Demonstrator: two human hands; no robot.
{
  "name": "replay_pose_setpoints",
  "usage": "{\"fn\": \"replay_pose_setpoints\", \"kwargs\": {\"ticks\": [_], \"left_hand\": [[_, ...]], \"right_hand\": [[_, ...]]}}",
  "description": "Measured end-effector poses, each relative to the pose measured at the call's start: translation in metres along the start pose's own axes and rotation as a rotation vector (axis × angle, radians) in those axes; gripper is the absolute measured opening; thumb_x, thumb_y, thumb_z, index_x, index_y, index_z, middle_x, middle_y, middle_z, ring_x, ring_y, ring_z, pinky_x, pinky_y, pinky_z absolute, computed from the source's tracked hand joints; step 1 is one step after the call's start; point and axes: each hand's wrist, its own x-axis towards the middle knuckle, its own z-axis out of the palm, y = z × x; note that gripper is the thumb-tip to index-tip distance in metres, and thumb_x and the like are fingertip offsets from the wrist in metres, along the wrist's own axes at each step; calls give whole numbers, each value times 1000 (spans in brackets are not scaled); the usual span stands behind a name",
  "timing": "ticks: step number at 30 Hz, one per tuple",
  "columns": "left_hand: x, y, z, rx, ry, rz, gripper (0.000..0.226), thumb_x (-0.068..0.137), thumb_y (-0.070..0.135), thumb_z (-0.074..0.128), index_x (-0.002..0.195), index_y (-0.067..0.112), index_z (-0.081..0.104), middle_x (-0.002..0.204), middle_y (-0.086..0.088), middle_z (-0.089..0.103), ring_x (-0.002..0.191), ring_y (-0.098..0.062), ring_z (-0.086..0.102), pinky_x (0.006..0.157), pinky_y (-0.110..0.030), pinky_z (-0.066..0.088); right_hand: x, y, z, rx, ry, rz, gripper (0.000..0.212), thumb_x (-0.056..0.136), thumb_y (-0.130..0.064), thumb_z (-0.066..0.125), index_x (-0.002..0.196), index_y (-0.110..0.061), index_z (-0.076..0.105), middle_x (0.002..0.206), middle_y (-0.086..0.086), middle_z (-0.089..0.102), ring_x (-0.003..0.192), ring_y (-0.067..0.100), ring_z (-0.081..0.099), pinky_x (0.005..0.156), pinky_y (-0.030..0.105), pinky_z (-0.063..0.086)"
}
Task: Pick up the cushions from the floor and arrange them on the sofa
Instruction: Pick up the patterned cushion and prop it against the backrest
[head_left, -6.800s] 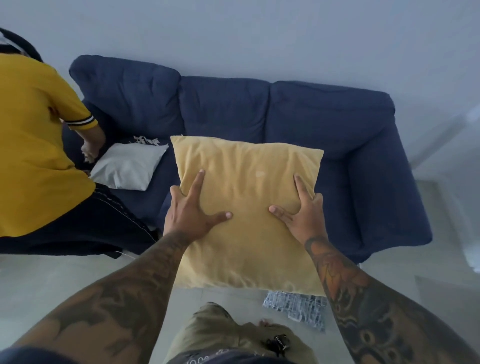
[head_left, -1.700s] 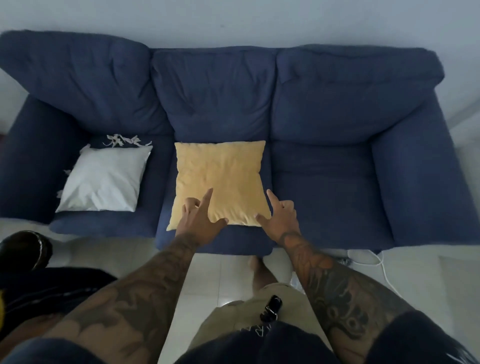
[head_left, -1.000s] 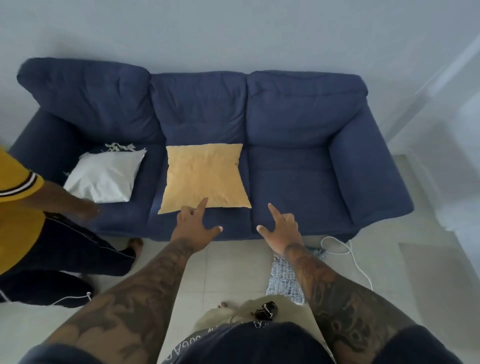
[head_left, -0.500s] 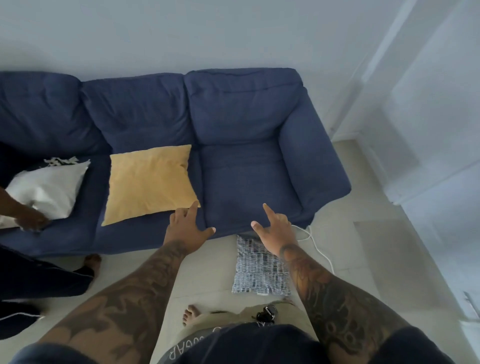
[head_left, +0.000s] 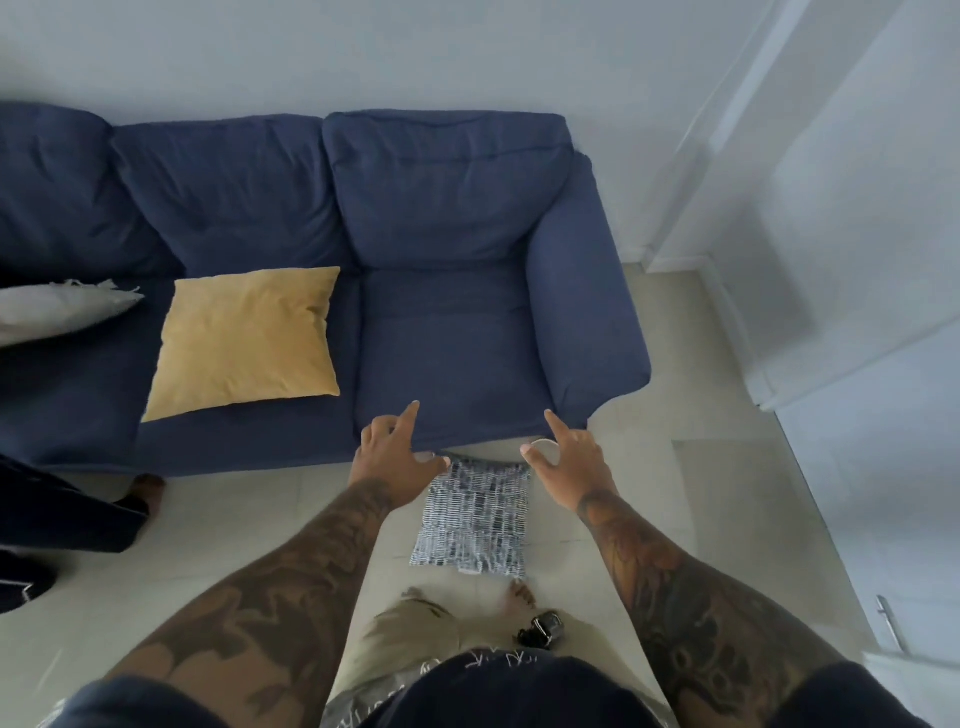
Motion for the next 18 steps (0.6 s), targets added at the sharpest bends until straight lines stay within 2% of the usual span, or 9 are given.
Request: {"fn": "replay_pose_setpoints", "kwargs": {"ticks": [3, 5, 9, 13, 18], "left_hand": [[4, 3, 14, 31, -42, -11, 102, 88, 57, 70, 166, 30, 11, 149, -4, 34, 142, -27, 28, 118, -42, 32], [12, 0, 22, 37, -64, -25, 102, 87, 58, 70, 166, 31, 11, 153, -5, 31, 144, -28, 25, 120, -42, 30], [30, -15, 45, 44, -110, -50, 102, 87, 60, 69, 165, 32, 9, 164, -7, 21, 151, -30, 19, 122, -45, 28], [54, -45, 83, 86, -201, -99, 100, 86, 62, 68, 164, 35, 12, 165, -6, 19, 150, -31, 20, 119, -48, 32], [100, -95, 151, 134, -291, -116, 100, 86, 61, 70, 164, 34, 13, 166, -10, 19, 151, -34, 19, 118, -49, 32]], "right_hand": [[-3, 16, 4, 23, -29, 36, 76, 98, -63, 55, 164, -35, 29, 156, 10, 46, 144, 32, 43, 116, 45, 38], [0, 28, 14, 57, -62, 91, 77, 97, -68, 53, 163, -41, 26, 163, 11, 37, 149, 34, 37, 120, 47, 35], [16, 50, 45, 95, -110, 185, 80, 95, -74, 48, 164, -42, 22, 165, 14, 33, 149, 38, 35, 121, 49, 34], [41, 74, 86, 96, -149, 244, 82, 95, -73, 50, 165, -41, 21, 164, 18, 35, 151, 39, 34, 123, 47, 31], [82, 106, 150, 132, -180, 314, 80, 96, -73, 49, 165, -43, 22, 167, 18, 28, 154, 39, 28, 123, 50, 28]]}}
